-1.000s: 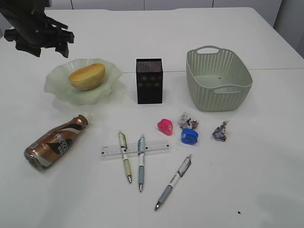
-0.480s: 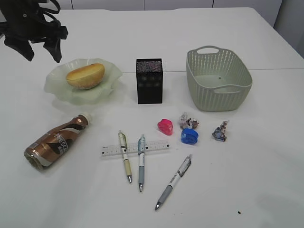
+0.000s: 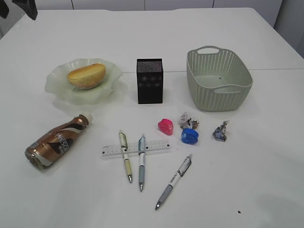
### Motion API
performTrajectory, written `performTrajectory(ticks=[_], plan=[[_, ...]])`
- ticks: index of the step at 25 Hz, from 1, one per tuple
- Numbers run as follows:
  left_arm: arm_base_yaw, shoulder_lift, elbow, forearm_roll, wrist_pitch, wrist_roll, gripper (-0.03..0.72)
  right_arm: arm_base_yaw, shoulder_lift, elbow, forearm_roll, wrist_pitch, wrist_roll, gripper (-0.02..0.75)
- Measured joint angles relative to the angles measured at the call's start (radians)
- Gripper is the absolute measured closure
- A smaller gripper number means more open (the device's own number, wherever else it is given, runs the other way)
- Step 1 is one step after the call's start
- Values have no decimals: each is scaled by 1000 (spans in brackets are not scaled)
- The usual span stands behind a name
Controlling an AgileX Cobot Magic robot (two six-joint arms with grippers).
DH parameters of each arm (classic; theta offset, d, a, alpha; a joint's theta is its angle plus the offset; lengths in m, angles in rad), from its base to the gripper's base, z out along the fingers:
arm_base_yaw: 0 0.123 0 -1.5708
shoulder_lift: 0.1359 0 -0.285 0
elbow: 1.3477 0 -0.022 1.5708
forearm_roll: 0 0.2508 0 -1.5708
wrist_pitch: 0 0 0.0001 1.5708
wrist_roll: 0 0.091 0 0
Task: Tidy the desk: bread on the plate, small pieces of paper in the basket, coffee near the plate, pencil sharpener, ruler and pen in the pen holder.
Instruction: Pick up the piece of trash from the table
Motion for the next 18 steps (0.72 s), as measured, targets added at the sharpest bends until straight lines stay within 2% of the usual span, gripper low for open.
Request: performTrajectory(ticks=[7,10,14,18], plan=[[0,-102,2,10,16,-3,265,0,0,0,2,0,-2,197],[0,-165,62,19,16,-16,281,0,0,0,2,0,-2,197],[0,-283,291,43,-91,-66,291,0,0,0,2,0,-2,197],[0,-444,611,71,-381,-110,298,0,0,0,2,0,-2,197]])
